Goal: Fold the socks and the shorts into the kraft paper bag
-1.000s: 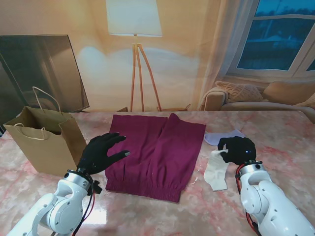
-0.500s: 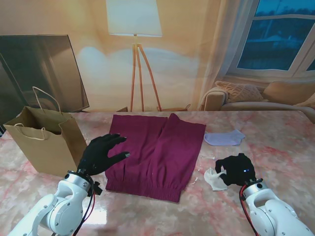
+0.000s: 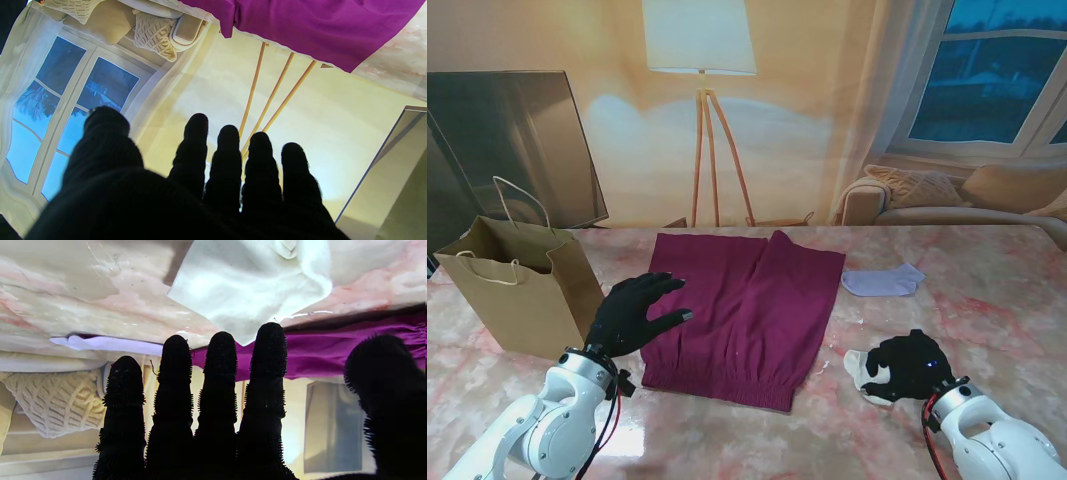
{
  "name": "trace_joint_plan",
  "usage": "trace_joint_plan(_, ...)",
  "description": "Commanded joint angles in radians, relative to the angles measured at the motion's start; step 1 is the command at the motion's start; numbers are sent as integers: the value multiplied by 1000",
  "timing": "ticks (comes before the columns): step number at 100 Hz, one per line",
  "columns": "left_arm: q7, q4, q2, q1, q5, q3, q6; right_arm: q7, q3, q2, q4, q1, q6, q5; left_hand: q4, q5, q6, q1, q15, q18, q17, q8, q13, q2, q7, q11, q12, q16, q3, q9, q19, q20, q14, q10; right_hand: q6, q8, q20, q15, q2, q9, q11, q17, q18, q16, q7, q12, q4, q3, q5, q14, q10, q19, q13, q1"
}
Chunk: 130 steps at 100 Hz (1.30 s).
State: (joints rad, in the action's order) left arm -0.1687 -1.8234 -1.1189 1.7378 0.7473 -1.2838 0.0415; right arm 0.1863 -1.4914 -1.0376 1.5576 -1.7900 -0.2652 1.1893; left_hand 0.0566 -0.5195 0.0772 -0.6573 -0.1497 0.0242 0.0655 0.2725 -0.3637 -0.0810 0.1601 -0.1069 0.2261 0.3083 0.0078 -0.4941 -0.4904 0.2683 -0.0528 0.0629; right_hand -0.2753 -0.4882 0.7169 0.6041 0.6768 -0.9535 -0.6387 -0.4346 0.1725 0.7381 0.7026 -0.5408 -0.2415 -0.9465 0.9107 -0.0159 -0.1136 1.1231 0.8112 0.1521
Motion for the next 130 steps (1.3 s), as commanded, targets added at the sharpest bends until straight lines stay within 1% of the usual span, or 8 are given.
trace_joint_plan(1,2,-2,0,0,-3,4,2,1,1,-2,17,-8,-5,-11,-49,2,-8,-13,24,-16,-9,14,24,39,-15,25,-8,-8,-13,45,16,-11,10,14,-8,-8,49,-19,-67,37,28,24,6,28,-13,17,79,65,60,-17,12,-28,-38,-24)
trace_joint_plan(8,4,-2,0,0,-5,5,2,2,-2,-8,29,-12,-7,-40,-49,2,-7,-13,24,-17,-10,14,25,40,-15,25,-8,-8,-12,46,17,-11,10,16,-13,11,48,-43,-99,37,51,40,9,14,-14,37,108,56,70,-17,19,-49,-50,19)
trace_joint_plan(22,0,-3,-1,3,-3,3,3,37,-3,-16,41,-15,-1,-56,-50,-1,-9,-14,24,-16,-9,15,24,39,-13,24,-7,-8,-12,44,17,-11,10,15,-88,237,20,-119,-2,50,76,59,9,-47,169,60,-2,-118,-58,1,7,-116,-60,132)
trace_joint_plan(42,0,-7,0,9,-1,-2,2,51,2,-24,38,1,41,-85,-50,-1,-8,-15,24,-16,-10,16,24,40,-13,25,-7,-8,-12,45,18,-12,12,15,44,70,1,-141,-41,98,91,40,8,-69,-121,74,136,-187,-186,6,3,-125,-32,117)
trace_joint_plan(70,0,-6,0,9,0,-2,4,-83,37,-11,12,42,178,-58,-50,-2,-8,-16,24,-17,-10,16,23,39,-13,24,-7,-8,-12,44,19,-12,12,14,144,107,-15,-171,116,230,77,30,-15,-90,-195,111,85,-262,-351,15,19,-139,-57,256)
trace_joint_plan(101,6,-3,1,6,0,2,-2,-134,120,-6,-67,98,306,-65,-49,-4,-8,-16,23,-18,-14,16,23,39,-12,24,-7,-8,-12,43,23,-14,12,13,225,165,-5,10,214,329,-163,64,-29,72,-222,-138,45,-213,-451,14,-7,-145,-161,187)
trace_joint_plan(116,4,-3,0,7,1,2,-5,-125,159,-5,-110,119,323,-78,-49,-6,-8,-16,23,-18,-13,16,23,39,-11,23,-7,-8,-12,42,25,-15,12,12,174,105,8,68,256,376,-192,70,-36,124,-166,-214,39,-229,-385,15,-9,-122,-235,179)
trace_joint_plan(130,6,-5,1,8,1,0,-5,-69,192,-11,-154,137,341,-98,-49,-6,-8,-15,24,-19,-13,16,23,39,-11,23,-7,-8,-12,43,25,-15,12,11,16,-251,41,55,289,448,-172,67,-52,84,75,-209,39,-262,-237,19,4,-66,-301,206)
